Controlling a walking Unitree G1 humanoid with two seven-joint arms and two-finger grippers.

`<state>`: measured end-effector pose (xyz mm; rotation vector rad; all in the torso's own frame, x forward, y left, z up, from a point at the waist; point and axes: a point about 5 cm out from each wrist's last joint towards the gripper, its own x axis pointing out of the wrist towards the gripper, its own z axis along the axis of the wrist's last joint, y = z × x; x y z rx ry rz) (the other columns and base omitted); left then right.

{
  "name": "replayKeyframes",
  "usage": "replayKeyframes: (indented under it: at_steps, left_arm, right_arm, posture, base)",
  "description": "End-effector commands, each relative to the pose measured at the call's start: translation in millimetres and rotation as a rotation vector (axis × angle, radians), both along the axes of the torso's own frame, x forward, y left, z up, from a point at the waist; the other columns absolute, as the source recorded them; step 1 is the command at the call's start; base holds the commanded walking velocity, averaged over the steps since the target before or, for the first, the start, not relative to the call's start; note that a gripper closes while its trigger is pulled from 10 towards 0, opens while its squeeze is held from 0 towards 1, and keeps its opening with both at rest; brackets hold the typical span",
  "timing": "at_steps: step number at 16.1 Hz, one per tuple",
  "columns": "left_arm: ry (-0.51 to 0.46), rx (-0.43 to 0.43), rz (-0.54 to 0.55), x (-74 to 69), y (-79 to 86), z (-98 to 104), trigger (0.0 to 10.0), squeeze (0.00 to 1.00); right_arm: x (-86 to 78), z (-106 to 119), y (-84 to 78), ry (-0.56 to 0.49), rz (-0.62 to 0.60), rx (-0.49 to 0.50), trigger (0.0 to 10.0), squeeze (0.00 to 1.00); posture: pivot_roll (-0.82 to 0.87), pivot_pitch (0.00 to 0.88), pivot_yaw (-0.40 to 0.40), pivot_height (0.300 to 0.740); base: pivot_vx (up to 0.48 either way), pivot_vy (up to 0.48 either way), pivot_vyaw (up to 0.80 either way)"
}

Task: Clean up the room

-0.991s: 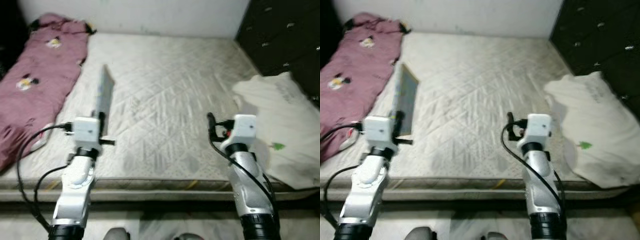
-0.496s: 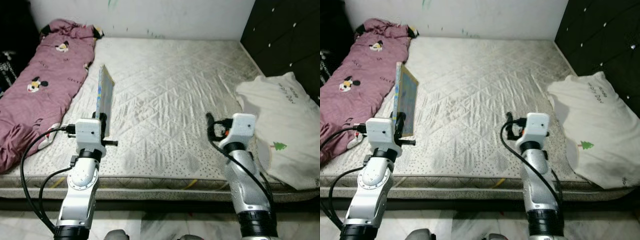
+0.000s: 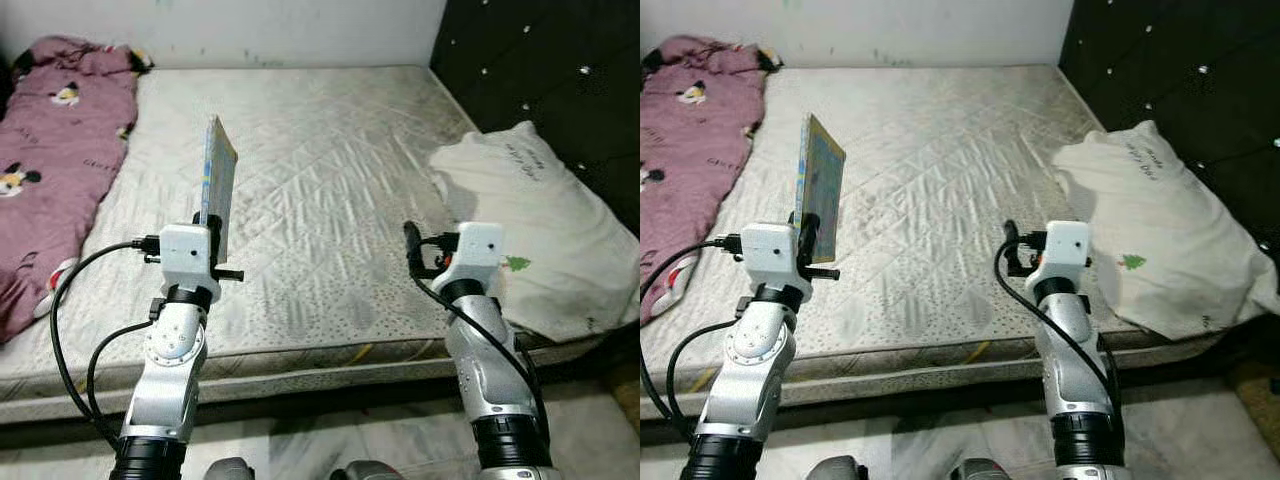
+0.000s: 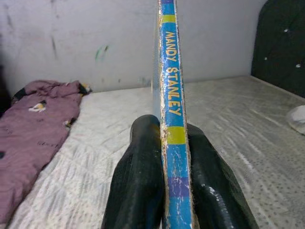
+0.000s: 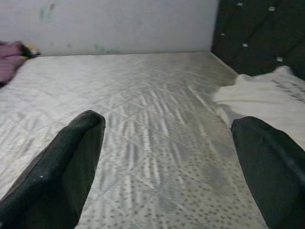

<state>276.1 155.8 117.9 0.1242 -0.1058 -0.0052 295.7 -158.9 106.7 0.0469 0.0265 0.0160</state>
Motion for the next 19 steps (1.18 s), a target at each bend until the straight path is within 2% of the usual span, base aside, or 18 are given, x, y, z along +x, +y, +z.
replayKeyframes:
  at_steps: [1, 10, 16, 19]
  left_arm:
    - [-0.025, 0.009, -0.005, 2.2, 1.3, 5.4, 10.0, 0.00]
    - [-0.029, -0.005, -0.010, 2.9, -0.7, 6.0, 10.0, 0.00]
    - [-0.029, -0.014, -0.011, 4.0, -2.0, 6.5, 10.0, 0.00]
    - [-0.050, -0.043, -0.008, 4.4, -2.3, 8.8, 10.0, 0.00]
  right_arm:
    - [2.7, 2.7, 3.1, -0.010, 0.013, 0.004, 10.0, 0.00]
    - [2.7, 2.2, 2.8, -0.008, 0.029, 0.003, 10.0, 0.00]
    - [3.4, 2.8, 2.2, -0.008, 0.031, -0.001, 10.0, 0.00]
    - [4.0, 2.9, 2.1, -0.011, 0.033, -0.006, 10.0, 0.00]
  posture:
    - [0.01, 0.000, -0.021, 0.740]
    - [0.00, 0.000, -0.027, 0.740]
    - [0.00, 0.000, -0.030, 0.740]
    - [0.00, 0.000, -0.032, 0.740]
  base:
    - [0.000, 0.000, 0.00]
    - [0.000, -0.296, 0.00]
    - [0.000, -0.454, 0.00]
    - [0.000, -0.100, 0.00]
